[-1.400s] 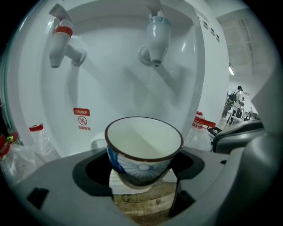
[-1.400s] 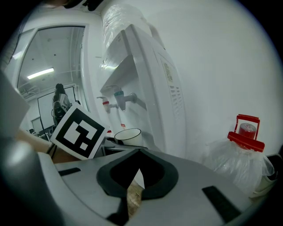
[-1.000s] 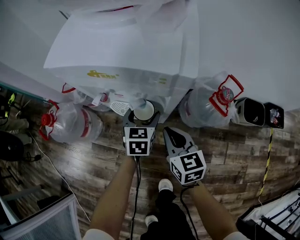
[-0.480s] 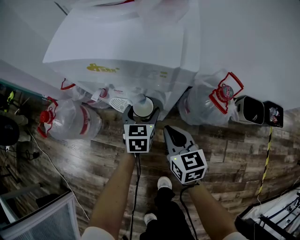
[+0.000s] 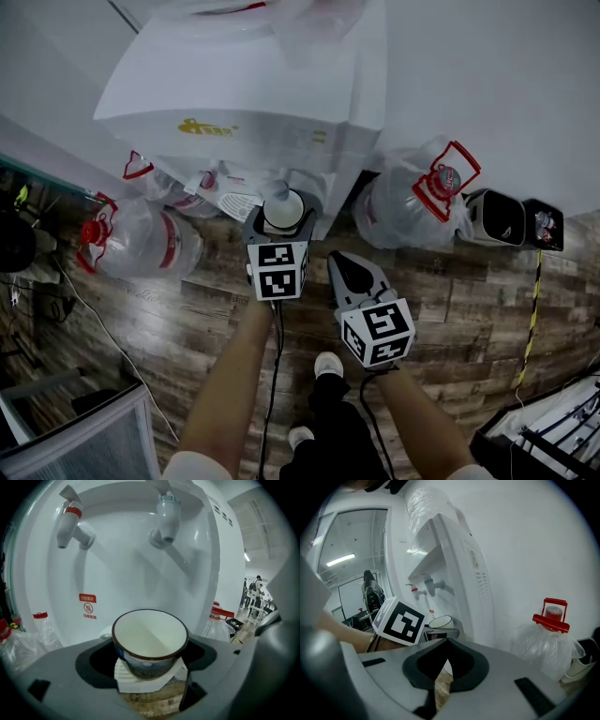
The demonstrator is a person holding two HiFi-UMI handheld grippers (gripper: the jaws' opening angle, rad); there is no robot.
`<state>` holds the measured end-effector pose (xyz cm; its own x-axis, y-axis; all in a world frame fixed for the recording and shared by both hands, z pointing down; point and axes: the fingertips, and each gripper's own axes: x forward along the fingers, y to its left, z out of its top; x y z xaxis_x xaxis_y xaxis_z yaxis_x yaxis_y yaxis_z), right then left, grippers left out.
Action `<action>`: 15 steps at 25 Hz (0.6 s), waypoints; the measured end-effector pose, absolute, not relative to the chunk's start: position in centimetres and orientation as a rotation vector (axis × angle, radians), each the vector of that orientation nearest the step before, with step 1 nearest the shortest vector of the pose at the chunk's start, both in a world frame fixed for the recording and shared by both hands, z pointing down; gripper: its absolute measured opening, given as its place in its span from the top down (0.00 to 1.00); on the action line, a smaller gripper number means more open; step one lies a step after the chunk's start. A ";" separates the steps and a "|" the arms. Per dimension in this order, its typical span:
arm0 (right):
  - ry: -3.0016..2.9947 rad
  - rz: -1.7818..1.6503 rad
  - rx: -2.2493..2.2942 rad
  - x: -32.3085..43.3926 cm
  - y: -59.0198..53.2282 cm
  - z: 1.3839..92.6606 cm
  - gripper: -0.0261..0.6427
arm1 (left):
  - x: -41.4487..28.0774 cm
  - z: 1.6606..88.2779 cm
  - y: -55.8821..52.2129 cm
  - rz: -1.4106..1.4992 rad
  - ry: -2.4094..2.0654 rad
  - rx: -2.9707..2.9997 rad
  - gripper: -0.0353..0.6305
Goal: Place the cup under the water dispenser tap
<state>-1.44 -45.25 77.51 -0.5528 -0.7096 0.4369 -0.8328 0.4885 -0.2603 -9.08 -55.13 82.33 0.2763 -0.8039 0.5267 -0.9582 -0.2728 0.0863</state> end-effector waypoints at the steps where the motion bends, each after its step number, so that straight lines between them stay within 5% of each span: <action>1: -2.466 0.650 1.313 -1.3 -45.1 77.4 0.93 | -9.1 82.2 -55.1 0.545 -1.596 2.160 0.30; 15: -2.478 0.592 1.366 -0.9 -42.3 74.5 0.93 | -10.1 80.5 -51.3 0.565 -1.610 2.152 0.30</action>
<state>-0.88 -42.35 74.50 -0.5291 -0.7466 0.4033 -0.8483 0.4778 -0.2283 -10.08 -51.34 80.47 0.2582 -0.8040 0.5356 -0.9624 -0.2624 0.0700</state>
